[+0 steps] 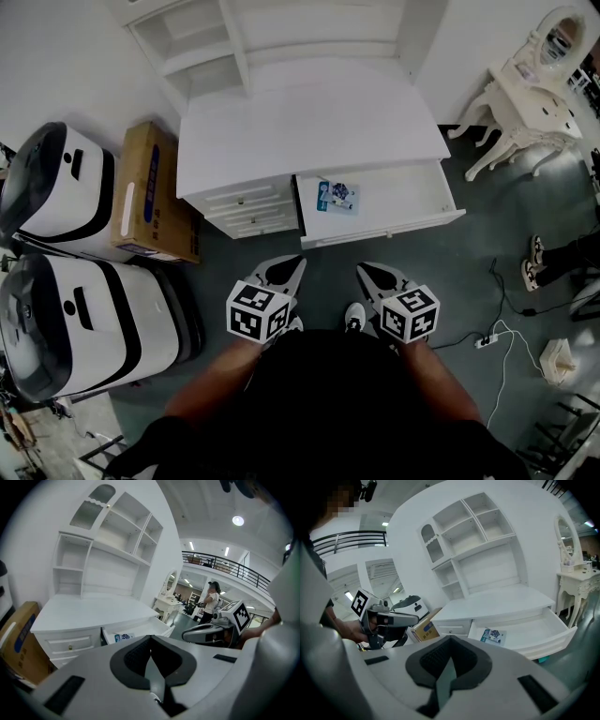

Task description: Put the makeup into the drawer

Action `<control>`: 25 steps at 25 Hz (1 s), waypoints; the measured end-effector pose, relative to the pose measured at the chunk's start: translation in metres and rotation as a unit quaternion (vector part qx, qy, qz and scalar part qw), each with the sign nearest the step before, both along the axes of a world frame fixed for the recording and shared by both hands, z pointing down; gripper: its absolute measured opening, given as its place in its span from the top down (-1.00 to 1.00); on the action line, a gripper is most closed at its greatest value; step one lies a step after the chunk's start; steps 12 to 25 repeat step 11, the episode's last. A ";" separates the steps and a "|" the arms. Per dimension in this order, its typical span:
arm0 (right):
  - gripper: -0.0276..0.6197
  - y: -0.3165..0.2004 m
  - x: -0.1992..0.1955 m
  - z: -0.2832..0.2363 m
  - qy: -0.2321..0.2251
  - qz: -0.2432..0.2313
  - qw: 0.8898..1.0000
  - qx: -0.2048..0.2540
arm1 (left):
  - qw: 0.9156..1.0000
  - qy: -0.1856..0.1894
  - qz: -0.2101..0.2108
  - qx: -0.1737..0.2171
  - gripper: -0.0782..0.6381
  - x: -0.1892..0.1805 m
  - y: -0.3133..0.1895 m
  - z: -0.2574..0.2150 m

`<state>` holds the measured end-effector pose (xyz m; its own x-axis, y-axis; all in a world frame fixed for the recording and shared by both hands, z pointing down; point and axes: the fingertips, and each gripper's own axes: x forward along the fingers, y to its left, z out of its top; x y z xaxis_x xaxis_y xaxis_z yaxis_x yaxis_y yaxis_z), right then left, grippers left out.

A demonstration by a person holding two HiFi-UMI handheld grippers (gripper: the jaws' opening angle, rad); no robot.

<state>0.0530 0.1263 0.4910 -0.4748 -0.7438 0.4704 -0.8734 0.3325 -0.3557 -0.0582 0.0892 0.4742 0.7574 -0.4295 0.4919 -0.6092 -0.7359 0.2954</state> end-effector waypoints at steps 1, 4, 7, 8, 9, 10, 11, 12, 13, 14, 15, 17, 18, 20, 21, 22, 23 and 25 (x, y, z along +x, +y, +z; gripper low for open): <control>0.83 0.000 0.000 0.000 0.000 0.000 1.000 0.000 | 1.000 0.000 0.000 0.001 0.75 0.000 0.000 0.000; 0.83 0.001 -0.001 0.000 -0.001 -0.001 1.000 0.001 | 1.000 -0.001 0.000 0.002 0.75 -0.001 0.001 -0.002; 0.83 0.001 -0.001 0.000 -0.001 -0.001 1.000 0.002 | 1.000 -0.002 -0.001 0.003 0.75 -0.001 0.002 -0.002; 0.83 0.002 0.000 0.000 -0.001 -0.001 1.000 0.002 | 1.000 -0.002 -0.001 0.003 0.75 0.000 0.002 -0.002; 0.83 0.002 0.001 0.001 -0.001 -0.001 1.000 0.001 | 1.000 -0.002 -0.001 0.004 0.75 0.001 0.002 -0.002; 0.83 0.002 0.002 0.001 -0.001 -0.002 1.000 0.001 | 1.000 -0.002 -0.002 0.004 0.75 0.001 0.002 -0.002; 0.83 0.002 0.003 0.001 -0.001 -0.002 1.000 0.000 | 1.000 -0.002 -0.002 0.004 0.75 0.002 0.002 -0.002; 0.83 0.002 0.003 0.001 -0.001 -0.002 1.000 0.000 | 1.000 -0.002 -0.002 0.004 0.75 0.002 0.002 -0.002; 0.83 0.002 0.003 0.001 -0.001 -0.002 1.000 0.000 | 1.000 -0.002 -0.002 0.004 0.75 0.002 0.002 -0.002; 0.83 0.002 0.003 0.001 -0.001 -0.002 1.000 0.000 | 1.000 -0.002 -0.002 0.004 0.75 0.002 0.002 -0.002; 0.83 0.002 0.003 0.001 -0.001 -0.002 1.000 0.000 | 1.000 -0.002 -0.002 0.004 0.75 0.002 0.002 -0.002; 0.83 0.002 0.003 0.001 -0.001 -0.002 1.000 0.000 | 1.000 -0.002 -0.002 0.004 0.75 0.002 0.002 -0.002; 0.83 0.002 0.003 0.001 -0.001 -0.002 1.000 0.000 | 1.000 -0.002 -0.002 0.004 0.75 0.002 0.002 -0.002; 0.83 0.002 0.003 0.001 -0.001 -0.002 1.000 0.000 | 1.000 -0.002 -0.002 0.004 0.75 0.002 0.002 -0.002; 0.83 0.002 0.003 0.001 -0.001 -0.002 1.000 0.000 | 1.000 -0.002 -0.002 0.004 0.75 0.002 0.002 -0.002; 0.83 0.002 0.003 0.001 -0.001 -0.002 1.000 0.000 | 1.000 -0.002 -0.002 0.004 0.75 0.002 0.002 -0.002; 0.83 0.002 0.003 0.001 -0.001 -0.002 1.000 0.000 | 1.000 -0.002 -0.002 0.004 0.75 0.002 0.002 -0.002; 0.83 0.002 0.003 0.001 -0.001 -0.002 1.000 0.000 | 1.000 -0.002 -0.002 0.004 0.75 0.002 0.002 -0.002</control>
